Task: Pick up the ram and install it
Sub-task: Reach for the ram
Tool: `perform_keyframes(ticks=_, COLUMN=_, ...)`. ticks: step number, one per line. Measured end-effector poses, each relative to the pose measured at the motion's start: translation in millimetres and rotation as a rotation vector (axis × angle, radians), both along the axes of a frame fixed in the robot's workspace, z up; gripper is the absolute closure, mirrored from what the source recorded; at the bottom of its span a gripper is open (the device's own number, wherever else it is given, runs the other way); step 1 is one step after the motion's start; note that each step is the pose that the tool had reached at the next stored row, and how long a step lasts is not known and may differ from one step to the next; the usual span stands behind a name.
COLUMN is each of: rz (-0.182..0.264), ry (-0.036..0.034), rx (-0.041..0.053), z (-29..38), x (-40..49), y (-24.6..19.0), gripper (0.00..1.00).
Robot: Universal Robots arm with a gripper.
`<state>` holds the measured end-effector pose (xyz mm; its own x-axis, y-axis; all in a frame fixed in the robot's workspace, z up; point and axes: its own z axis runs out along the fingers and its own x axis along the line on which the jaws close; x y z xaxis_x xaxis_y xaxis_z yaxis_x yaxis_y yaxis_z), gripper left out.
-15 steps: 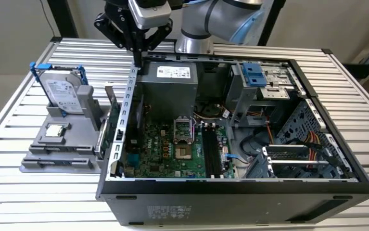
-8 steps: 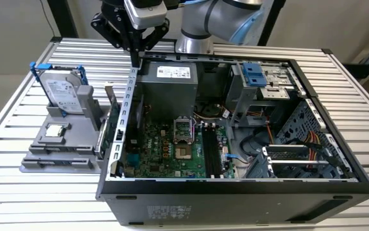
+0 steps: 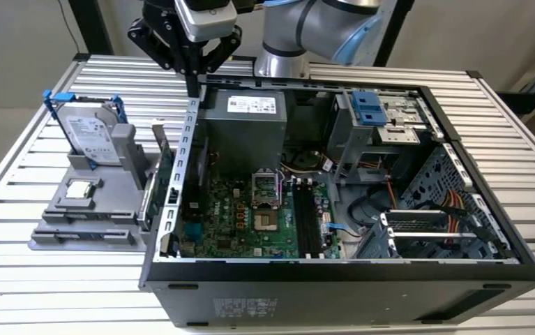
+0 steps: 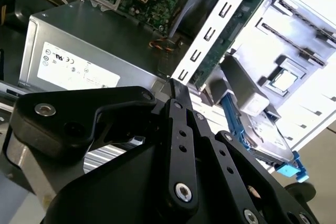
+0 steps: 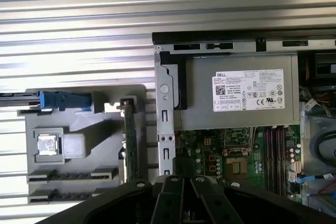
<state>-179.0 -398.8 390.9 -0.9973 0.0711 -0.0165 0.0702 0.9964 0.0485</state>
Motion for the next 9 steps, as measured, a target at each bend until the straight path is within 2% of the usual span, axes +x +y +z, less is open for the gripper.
perform_keyframes(ticks=9, rz=0.0, ry=0.0, rx=0.0, z=-0.2, x=-4.7, y=0.0, gripper=1.0)
